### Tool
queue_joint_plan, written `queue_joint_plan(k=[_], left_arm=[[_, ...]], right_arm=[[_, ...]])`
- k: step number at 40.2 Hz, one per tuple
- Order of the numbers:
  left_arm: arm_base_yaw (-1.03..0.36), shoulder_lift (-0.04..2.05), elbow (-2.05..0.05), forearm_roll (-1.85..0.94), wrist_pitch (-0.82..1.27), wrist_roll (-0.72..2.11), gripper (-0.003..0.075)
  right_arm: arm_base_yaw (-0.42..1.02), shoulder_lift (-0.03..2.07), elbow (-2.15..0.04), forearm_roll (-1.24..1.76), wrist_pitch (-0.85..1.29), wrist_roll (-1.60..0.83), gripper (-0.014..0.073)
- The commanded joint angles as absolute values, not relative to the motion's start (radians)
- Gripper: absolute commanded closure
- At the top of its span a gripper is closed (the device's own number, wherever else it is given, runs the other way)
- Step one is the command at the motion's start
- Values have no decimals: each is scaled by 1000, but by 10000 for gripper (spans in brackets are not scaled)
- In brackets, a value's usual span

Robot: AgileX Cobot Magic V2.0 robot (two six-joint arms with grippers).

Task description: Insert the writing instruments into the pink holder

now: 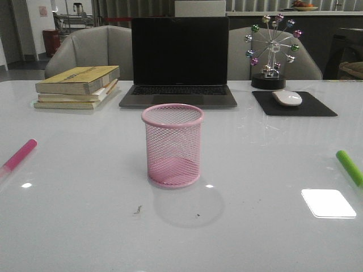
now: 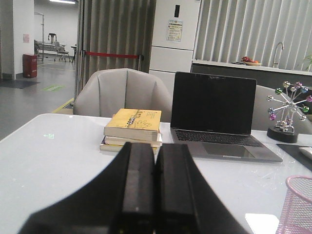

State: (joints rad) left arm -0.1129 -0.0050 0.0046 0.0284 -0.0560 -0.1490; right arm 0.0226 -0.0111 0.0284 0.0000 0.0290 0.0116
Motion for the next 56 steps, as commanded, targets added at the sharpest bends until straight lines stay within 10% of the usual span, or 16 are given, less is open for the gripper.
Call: queue_joint_plan(k=[1, 30, 56], left_arm=[[-113, -23, 11, 26, -142, -152, 629], [-113, -20, -151, 110, -127, -152, 629], [-113, 380, -620, 122, 584, -152, 629]], right_arm=[[16, -30, 24, -13, -65, 10, 536], [19, -30, -151, 0, -39, 10, 536], [19, 371, -642, 0, 654, 10, 536]])
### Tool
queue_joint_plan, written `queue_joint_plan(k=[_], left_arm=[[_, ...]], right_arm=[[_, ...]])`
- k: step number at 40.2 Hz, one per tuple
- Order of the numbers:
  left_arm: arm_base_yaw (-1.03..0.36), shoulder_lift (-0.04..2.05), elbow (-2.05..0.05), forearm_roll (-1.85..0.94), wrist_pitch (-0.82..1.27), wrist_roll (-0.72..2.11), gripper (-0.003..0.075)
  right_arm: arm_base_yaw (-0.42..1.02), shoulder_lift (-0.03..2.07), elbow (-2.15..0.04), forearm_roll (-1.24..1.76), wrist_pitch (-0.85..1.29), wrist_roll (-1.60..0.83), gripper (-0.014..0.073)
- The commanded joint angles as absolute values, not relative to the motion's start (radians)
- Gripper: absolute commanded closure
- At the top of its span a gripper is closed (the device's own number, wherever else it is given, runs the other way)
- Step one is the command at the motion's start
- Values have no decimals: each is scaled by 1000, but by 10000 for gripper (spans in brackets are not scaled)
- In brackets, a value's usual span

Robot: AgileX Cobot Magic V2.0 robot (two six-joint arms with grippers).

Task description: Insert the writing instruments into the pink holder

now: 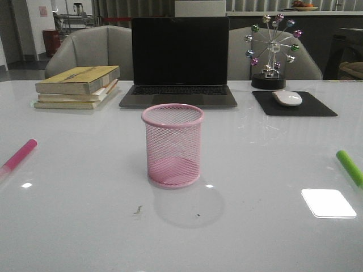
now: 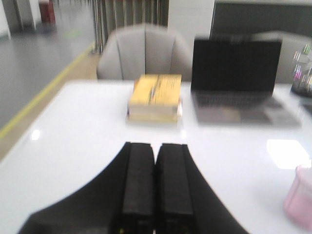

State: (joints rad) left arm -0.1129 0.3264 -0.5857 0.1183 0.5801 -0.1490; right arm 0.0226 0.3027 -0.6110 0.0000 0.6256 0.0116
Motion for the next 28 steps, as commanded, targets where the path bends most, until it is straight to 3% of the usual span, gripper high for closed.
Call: queue_joint_plan(k=[1, 9, 21, 24, 28], left_arm=[[-113, 396, -618, 122, 602, -152, 629], [-113, 492, -608, 110, 712, -152, 629], [-113, 571, -608, 97, 713, -152, 629], [-113, 582, -608, 97, 706, -150, 601], [-113, 592, -608, 97, 685, -118, 453]], right_arm=[[19, 386, -642, 0, 689, 10, 536], [19, 515, -642, 0, 865, 10, 536], [19, 608, -642, 0, 904, 10, 530], [19, 616, -642, 0, 904, 10, 461], [19, 617, -642, 0, 899, 10, 268]])
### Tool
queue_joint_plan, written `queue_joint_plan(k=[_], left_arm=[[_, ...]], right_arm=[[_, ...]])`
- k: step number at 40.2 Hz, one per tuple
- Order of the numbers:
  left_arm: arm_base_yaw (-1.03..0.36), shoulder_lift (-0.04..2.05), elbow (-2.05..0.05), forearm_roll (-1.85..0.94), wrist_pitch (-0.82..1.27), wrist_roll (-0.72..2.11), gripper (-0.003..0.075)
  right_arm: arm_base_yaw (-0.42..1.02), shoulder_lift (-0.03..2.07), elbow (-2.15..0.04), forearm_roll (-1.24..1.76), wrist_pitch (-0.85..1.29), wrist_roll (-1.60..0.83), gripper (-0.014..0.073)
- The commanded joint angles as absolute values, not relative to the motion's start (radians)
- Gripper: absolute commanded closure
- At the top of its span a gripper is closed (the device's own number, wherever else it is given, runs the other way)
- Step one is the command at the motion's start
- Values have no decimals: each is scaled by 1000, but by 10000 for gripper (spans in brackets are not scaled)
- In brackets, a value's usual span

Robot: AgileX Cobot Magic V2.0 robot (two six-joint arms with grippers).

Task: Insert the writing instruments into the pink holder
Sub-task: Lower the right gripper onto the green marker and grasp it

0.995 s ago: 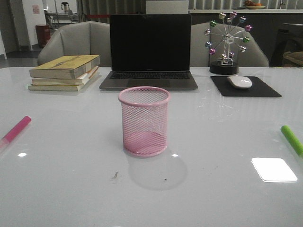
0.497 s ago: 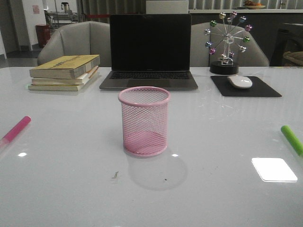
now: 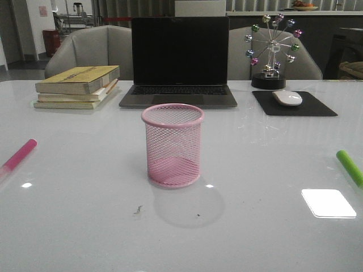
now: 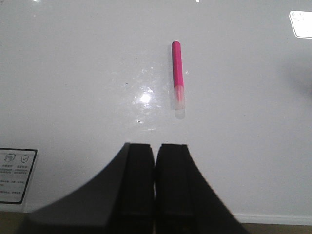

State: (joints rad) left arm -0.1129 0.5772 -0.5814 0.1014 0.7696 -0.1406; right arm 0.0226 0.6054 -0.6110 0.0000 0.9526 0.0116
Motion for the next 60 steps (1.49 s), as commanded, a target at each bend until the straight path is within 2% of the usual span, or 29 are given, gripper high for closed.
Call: queue_joint_plan(k=[1, 3, 5, 8, 19, 28, 36, 51, 60], left_arm=[[-113, 595, -608, 94, 682, -111, 409], [-113, 595, -608, 75, 668, -110, 288], [-113, 595, -608, 61, 660, -106, 213], [-118, 595, -608, 30, 651, -93, 148], [-280, 595, -608, -87, 602, 73, 205], [-383, 595, -608, -87, 572, 73, 257], [-391, 595, -608, -87, 574, 73, 288], [-391, 595, -608, -87, 574, 73, 288], [-391, 595, -608, -87, 574, 73, 288]], right_arm=[[19, 617, -642, 0, 896, 10, 204], [19, 617, -642, 0, 894, 10, 109], [19, 617, -642, 0, 890, 10, 53], [19, 617, -642, 0, 885, 10, 22], [19, 671, -644, -68, 787, 131, 22], [19, 888, -668, -54, 721, 151, 22], [19, 1119, -778, -30, 683, 151, 22], [19, 1536, -1078, -25, 672, 151, 23], [19, 1713, -1225, -23, 711, 135, 23]])
